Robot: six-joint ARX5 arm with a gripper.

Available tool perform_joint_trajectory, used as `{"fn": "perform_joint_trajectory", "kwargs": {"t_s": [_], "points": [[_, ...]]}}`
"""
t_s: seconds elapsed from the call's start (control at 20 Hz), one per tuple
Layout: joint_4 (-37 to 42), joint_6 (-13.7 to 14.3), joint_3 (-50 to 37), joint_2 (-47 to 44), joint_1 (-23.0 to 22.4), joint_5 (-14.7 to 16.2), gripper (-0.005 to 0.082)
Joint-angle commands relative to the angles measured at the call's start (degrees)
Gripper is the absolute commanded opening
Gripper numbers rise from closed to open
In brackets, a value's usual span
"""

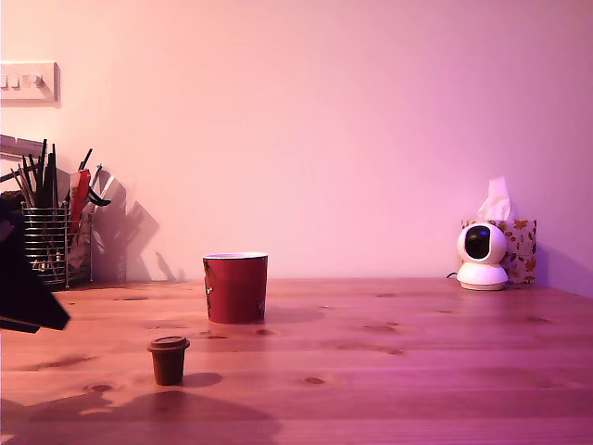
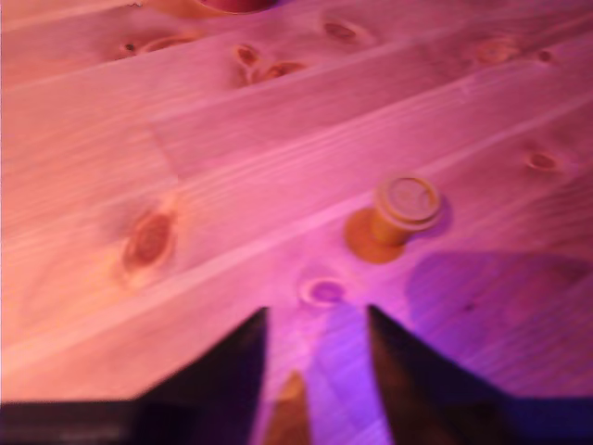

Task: Pick up the coffee capsules on the table and drop them inside the coffee cup

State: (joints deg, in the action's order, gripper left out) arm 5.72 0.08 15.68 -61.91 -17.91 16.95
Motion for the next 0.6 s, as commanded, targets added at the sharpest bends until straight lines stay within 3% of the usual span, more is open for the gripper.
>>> {"fn": "perform_joint_trajectory", "kwargs": {"t_s": [0.0,0.45,0.5,0.55], "points": [[0.79,-0.11,-1.33,0.33,-0.7,0.15,0.0465],[0.13,0.09,-1.33,0.5,-2.03,0.46,0.0465],[-0.09,0.68,-1.33,0.5,-2.14,1.27,0.0464],[-0.37,3.28,-1.33,0.5,-2.36,3.43,0.0462]]}}
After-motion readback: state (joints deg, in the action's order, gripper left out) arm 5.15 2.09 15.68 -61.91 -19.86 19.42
